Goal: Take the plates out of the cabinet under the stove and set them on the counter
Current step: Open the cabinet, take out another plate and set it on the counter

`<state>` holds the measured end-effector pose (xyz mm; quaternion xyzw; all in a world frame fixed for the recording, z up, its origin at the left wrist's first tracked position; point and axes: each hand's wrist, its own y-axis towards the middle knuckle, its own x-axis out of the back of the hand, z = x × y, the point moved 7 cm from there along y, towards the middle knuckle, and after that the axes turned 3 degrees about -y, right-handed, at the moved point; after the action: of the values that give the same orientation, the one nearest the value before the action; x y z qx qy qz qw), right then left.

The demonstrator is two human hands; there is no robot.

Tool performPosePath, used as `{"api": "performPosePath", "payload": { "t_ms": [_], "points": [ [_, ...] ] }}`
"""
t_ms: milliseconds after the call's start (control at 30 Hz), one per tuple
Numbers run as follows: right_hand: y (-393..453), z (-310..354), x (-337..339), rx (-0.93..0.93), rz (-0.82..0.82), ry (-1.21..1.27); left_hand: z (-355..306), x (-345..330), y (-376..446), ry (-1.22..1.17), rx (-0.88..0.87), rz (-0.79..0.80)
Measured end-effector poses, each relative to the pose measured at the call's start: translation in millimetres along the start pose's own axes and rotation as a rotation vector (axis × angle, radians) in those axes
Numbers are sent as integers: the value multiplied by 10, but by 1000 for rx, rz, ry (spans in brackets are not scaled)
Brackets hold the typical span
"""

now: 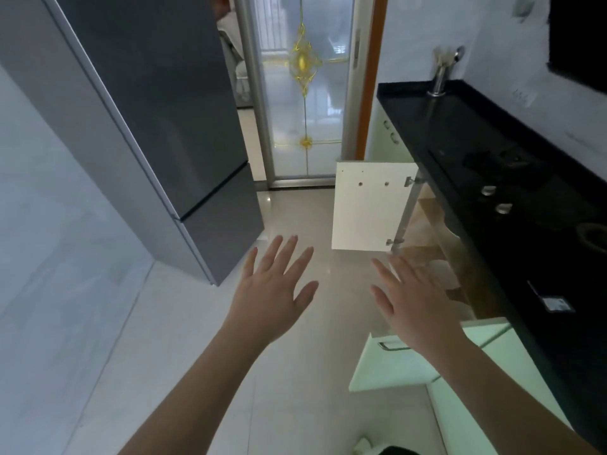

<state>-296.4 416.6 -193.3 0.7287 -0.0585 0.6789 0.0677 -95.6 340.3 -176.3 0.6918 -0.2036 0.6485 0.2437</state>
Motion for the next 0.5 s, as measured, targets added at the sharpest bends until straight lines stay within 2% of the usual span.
{"api": "performPosePath", "payload": {
  "t_ms": [300,500],
  "points": [
    [889,-35,141,1,-26,58,-18,84,805,-12,24,-31],
    [1417,95,148,30,-24,96,370,101,1152,0,94,-13]
  ]
}}
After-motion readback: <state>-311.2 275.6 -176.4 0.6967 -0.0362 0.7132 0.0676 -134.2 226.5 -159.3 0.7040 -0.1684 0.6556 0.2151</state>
